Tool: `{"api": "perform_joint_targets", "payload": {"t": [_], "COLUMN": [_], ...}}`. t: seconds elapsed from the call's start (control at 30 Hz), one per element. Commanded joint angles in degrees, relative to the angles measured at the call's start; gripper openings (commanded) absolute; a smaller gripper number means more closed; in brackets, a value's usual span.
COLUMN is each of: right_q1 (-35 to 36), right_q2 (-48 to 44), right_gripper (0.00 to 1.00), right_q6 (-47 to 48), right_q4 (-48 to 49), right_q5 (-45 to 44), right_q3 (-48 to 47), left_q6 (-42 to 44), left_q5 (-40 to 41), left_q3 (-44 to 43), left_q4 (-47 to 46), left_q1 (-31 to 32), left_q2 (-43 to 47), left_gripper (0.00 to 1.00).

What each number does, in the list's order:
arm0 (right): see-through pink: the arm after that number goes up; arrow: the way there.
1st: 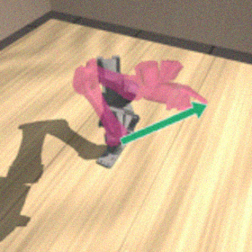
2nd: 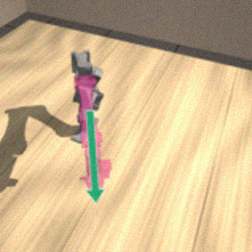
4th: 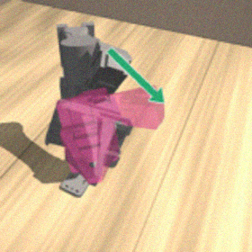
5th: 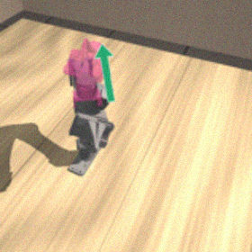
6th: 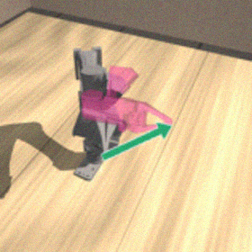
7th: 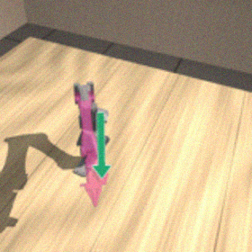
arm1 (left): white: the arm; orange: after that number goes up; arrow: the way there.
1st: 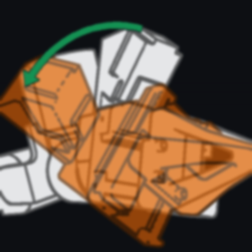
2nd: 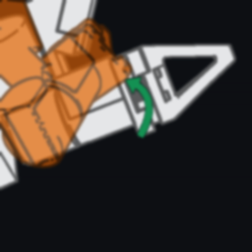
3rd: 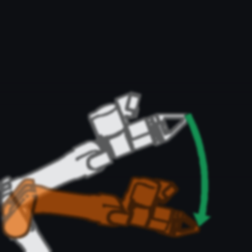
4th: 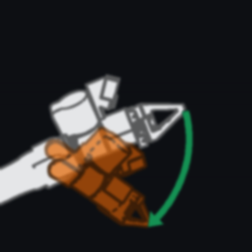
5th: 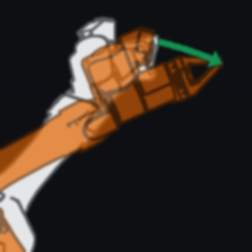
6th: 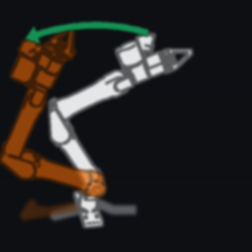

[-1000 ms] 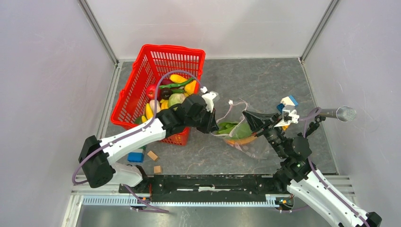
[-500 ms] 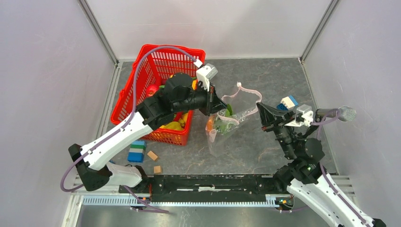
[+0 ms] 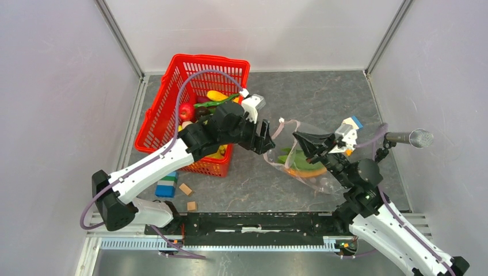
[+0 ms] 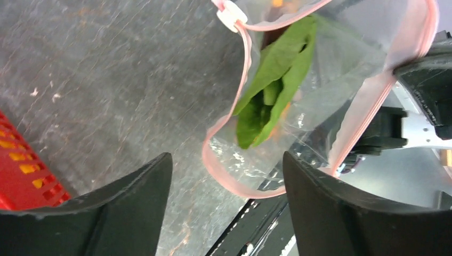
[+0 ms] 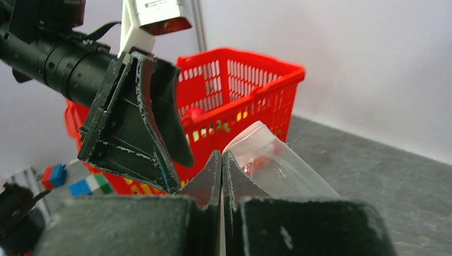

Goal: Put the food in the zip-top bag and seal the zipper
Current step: Adjust the zipper food storage bag at the center of the board, then pick up the fake vegetable from the bin.

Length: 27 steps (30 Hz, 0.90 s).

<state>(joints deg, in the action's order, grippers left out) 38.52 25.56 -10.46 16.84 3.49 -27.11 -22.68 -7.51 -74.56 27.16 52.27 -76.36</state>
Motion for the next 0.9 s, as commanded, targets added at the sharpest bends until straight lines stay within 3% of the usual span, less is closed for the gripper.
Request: {"api": "perform_joint_targets", "payload": {"t": [0.0,0.2,0.43,0.57,0.67,0.87], "right_q1": [0.0,0.1,0.1,0.0,0.1,0.1], "right_q2": [1.0,-1.2,-1.6,-2.5,-2.8,-0.7], "right_gripper": [0.0,0.0,0.0,0.0,0.0,0.0], "right_q6": [-3.3,-5.2,-5.5,-5.5,-5.3,-5.0], "right_q4": [1.6,5.8,5.5,5.8,6.0,4.6], "right_q5": [6.0,4.5,4.4,3.9,3.3,4.5], "right_q3": [2.8,7.1,7.7,8.6,9.0,6.8], "left_q6": [1.8,5.4,10.0,8.3,4.8,-0.1], "left_q5": [3.2,3.9,20.1,22.8,18.0,9.7], "left_q3": [1.7,-1.2,-2.6,-1.0,2.1,6.9], "left_q4": [0.0,2.0,6.5,8.3,8.0,5.1], "left_q1": [-0.5,-0.6,-3.2,-12.5,-23.2,-34.0], "left_q2": [5.0,9.4,14.1,15.5,14.6,8.5], "left_gripper": [0.88,0.98,1.0,1.0,1.0,1.0]}}
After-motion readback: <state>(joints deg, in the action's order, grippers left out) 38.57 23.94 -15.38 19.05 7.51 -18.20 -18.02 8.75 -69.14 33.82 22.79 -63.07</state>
